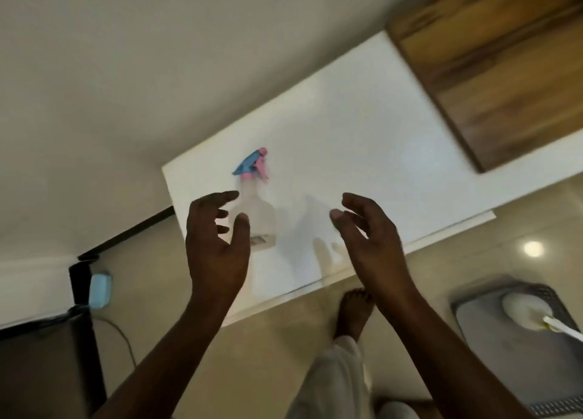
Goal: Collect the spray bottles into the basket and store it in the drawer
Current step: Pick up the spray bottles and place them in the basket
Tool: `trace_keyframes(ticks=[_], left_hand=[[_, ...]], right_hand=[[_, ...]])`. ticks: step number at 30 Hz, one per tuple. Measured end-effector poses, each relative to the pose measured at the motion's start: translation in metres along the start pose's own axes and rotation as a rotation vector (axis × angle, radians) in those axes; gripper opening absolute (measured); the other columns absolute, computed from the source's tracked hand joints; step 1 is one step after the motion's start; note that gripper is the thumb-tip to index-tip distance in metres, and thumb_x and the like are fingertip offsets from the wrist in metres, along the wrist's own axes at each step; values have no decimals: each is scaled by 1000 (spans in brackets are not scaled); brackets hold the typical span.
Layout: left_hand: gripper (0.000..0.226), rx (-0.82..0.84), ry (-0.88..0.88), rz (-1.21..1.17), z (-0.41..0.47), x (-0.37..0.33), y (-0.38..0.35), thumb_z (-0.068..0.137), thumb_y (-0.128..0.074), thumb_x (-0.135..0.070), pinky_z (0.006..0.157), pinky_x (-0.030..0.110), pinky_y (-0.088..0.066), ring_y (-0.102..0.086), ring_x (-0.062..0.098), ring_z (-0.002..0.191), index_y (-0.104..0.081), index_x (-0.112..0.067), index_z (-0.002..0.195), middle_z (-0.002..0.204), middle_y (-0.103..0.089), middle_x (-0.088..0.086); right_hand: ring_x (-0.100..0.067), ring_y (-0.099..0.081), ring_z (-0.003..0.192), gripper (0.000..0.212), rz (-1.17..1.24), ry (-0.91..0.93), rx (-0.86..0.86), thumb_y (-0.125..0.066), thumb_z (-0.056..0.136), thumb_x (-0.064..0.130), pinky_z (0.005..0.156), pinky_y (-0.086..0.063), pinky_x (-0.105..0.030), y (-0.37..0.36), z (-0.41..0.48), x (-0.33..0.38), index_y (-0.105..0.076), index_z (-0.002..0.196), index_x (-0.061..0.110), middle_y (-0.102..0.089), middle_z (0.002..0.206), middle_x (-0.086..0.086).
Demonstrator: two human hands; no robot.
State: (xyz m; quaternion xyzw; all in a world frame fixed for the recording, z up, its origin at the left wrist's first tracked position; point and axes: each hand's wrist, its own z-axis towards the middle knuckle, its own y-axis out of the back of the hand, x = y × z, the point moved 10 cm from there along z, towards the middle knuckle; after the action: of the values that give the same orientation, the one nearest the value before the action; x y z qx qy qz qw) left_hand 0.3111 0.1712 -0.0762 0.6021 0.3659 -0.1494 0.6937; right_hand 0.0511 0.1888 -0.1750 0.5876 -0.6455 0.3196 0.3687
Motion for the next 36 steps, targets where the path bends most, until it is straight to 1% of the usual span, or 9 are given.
trace_keyframes(ticks=[3, 8, 12, 14, 17, 21, 25, 30, 36], left_hand=[[36, 59, 223, 33, 23, 48, -3, 97, -65, -43, 80, 15, -43, -57, 4, 114, -58, -41, 132, 134, -51, -18], [60, 307, 650, -43, 23, 113, -39, 97, -52, -64, 108, 45, -50, -54, 21, 132, -45, -35, 149, 153, -45, -3], [39, 332, 837, -272, 13, 124, -57, 101, -52, -56, 66, 30, -61, -68, 20, 107, -56, -30, 131, 125, -66, -2], [24, 318, 860, -370, 9, 121, -63, 101, -55, -52, 58, 27, -61, -71, 23, 103, -62, -34, 117, 113, -70, -4], [12, 305, 828, -407, 5, 110, -68, 100, -58, -48, 65, 31, -63, -72, 25, 102, -62, -37, 103, 110, -71, -2], [11, 292, 706, -436, -1, 74, -74, 100, -59, -46, 70, 31, -64, -72, 22, 103, -66, -40, 104, 110, -73, -4], [55, 358, 568, -441, -17, 14, -95, 83, -60, -53, 94, 44, -61, -68, 24, 114, -64, -26, 131, 125, -70, 1], [44, 515, 347, -471, -60, -70, -141, 91, -61, -46, 97, 42, -60, -70, 17, 116, -65, -26, 129, 126, -72, -6], [56, 824, 191, -485, -157, -140, -222, 84, -73, -41, 95, 41, -60, -71, 18, 118, -62, -27, 138, 131, -71, -3]], right_hand=[[-2, -62, 121, 48, -23, -51, 66, -69, 94, 50, 101, -54, -32, -52, 24, 5, -58, 139, 34, -61, 136, 21], [13, -55, 102, 56, -75, -134, 129, -66, 91, 58, 84, -43, -13, -110, 41, -10, -56, 141, 35, -60, 138, 14], [-11, -58, 128, 58, -120, -173, 172, -62, 95, 56, 101, -46, -27, -135, 44, -23, -54, 146, 29, -60, 145, 6], [-17, -62, 126, 55, -120, -182, 205, -60, 97, 53, 104, -51, -33, -142, 42, -27, -56, 145, 26, -63, 143, 4], [-15, -64, 121, 56, -89, -179, 192, -58, 97, 54, 105, -53, -38, -135, 38, -27, -58, 145, 26, -65, 141, 6], [-3, -61, 105, 55, -35, -135, 138, -60, 96, 55, 92, -53, -24, -102, 28, -16, -56, 145, 31, -63, 140, 12], [7, -62, 96, 53, 9, -62, 55, -61, 96, 57, 74, -46, -10, -40, 11, 2, -56, 144, 37, -62, 134, 20], [-7, -67, 116, 51, 81, 6, -99, -65, 95, 55, 99, -59, -36, 70, -30, 10, -58, 142, 38, -64, 139, 18], [-13, -67, 122, 52, 208, -19, -274, -75, 93, 35, 104, -57, -45, 204, -108, -37, -59, 142, 33, -65, 141, 12]])
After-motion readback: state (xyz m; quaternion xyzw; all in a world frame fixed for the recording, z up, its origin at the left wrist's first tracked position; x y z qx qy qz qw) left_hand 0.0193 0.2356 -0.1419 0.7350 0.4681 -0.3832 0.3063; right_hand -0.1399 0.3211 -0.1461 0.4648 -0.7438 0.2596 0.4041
